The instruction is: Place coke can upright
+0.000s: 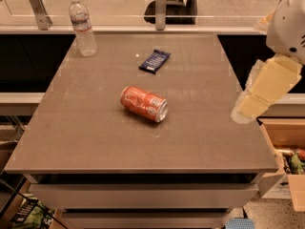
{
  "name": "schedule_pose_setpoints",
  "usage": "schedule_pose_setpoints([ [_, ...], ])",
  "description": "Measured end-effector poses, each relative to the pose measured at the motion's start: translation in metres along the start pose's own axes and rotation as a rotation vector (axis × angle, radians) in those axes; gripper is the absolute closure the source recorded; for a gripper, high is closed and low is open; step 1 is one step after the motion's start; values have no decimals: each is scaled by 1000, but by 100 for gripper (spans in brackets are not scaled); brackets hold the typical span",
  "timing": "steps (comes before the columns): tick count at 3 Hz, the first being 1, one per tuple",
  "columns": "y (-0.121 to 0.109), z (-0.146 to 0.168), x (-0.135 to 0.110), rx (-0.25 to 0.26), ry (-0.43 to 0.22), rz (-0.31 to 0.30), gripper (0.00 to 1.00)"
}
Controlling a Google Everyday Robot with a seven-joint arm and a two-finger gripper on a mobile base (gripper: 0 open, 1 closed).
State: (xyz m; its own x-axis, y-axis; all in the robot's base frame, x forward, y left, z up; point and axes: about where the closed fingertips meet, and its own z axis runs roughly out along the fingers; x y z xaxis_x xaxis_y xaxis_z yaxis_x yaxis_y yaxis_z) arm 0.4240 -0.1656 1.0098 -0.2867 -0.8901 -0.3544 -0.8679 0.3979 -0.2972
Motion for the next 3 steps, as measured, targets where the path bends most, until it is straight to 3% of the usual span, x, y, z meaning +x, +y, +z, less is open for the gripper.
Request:
schedule_pose_setpoints([
  [2, -1, 10, -39, -39, -36, 99, 0],
  [3, -1, 23, -57, -57, -22, 123, 0],
])
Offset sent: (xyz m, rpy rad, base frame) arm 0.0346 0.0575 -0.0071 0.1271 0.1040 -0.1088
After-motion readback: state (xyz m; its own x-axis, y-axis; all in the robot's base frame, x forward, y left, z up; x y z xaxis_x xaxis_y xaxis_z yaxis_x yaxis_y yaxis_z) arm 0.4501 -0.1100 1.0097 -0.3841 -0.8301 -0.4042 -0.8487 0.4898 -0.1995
